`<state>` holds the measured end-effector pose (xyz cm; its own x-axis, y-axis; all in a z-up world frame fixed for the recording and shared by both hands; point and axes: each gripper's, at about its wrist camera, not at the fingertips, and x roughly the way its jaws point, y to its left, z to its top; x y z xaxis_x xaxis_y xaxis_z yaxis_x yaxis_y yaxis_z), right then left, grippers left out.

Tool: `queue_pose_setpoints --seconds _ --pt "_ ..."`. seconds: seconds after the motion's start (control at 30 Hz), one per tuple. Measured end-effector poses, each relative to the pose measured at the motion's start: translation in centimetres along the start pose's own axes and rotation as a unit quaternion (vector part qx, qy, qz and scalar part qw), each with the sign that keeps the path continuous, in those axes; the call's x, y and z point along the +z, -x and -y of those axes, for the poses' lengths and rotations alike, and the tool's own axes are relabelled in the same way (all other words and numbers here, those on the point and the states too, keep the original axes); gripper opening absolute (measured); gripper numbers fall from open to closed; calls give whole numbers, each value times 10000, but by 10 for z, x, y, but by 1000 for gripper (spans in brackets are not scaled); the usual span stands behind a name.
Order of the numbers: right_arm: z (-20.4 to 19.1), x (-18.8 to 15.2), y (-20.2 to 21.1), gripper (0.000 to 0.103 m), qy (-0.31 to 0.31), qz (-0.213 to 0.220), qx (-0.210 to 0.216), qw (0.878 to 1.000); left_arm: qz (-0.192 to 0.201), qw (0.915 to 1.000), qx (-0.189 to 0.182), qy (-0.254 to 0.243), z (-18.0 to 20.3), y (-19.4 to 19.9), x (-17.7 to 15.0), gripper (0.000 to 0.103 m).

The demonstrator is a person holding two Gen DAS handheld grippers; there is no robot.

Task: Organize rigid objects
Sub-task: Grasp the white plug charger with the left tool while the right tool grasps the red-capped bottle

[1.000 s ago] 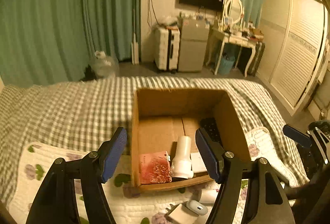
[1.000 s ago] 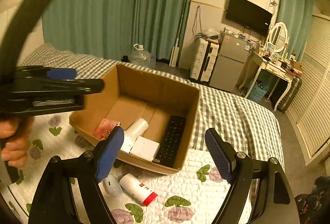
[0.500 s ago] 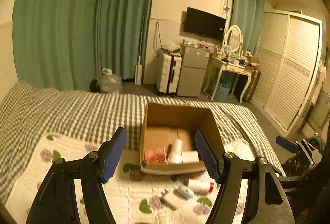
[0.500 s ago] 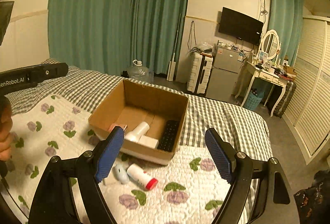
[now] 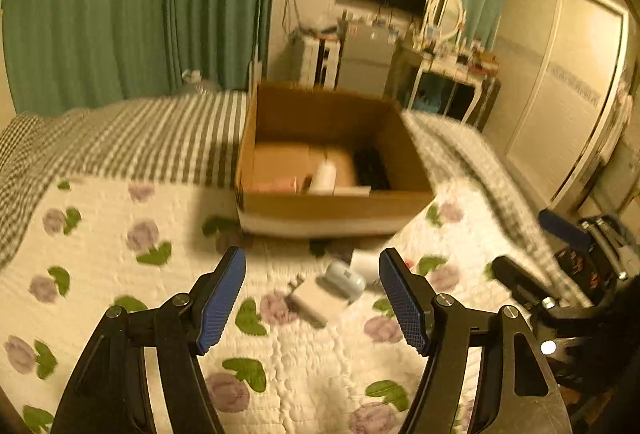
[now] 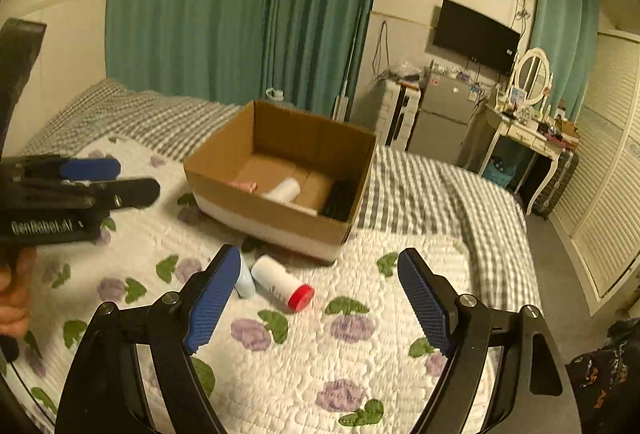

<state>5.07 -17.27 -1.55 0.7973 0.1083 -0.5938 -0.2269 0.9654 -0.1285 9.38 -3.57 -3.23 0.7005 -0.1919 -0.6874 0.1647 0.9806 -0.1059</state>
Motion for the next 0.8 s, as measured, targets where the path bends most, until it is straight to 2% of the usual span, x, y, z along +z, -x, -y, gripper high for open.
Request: queue_pose_setpoints --seconds 0.07,0.2,0.33,0.47,0.57,0.7,0.8 --pt "0 -7 -12 81 -47 -111 22 9999 -265 9996 96 4 0 -22 -9 72" --pt "4 -25 -40 81 -162 -394 80 9991 -819 9965 65 153 -5 -67 -28 72" --pt "11 -38 -70 81 -205 -644 54 9977 -1168 9925 107 354 -8 -105 -38 72" --pt "18 -51 -100 81 -186 -778 56 9968 -1306 9902 211 443 -8 -131 -42 72" --pt "20 -60 -121 81 -185 -979 97 9950 -1323 9895 45 573 -7 -138 -41 72" --pt "16 -63 -136 81 -142 -963 205 9950 -1570 9841 38 831 -9 -157 -44 72" --pt "10 -62 -147 81 4 -944 249 9952 -1670 9838 291 585 -2 -166 -49 72"
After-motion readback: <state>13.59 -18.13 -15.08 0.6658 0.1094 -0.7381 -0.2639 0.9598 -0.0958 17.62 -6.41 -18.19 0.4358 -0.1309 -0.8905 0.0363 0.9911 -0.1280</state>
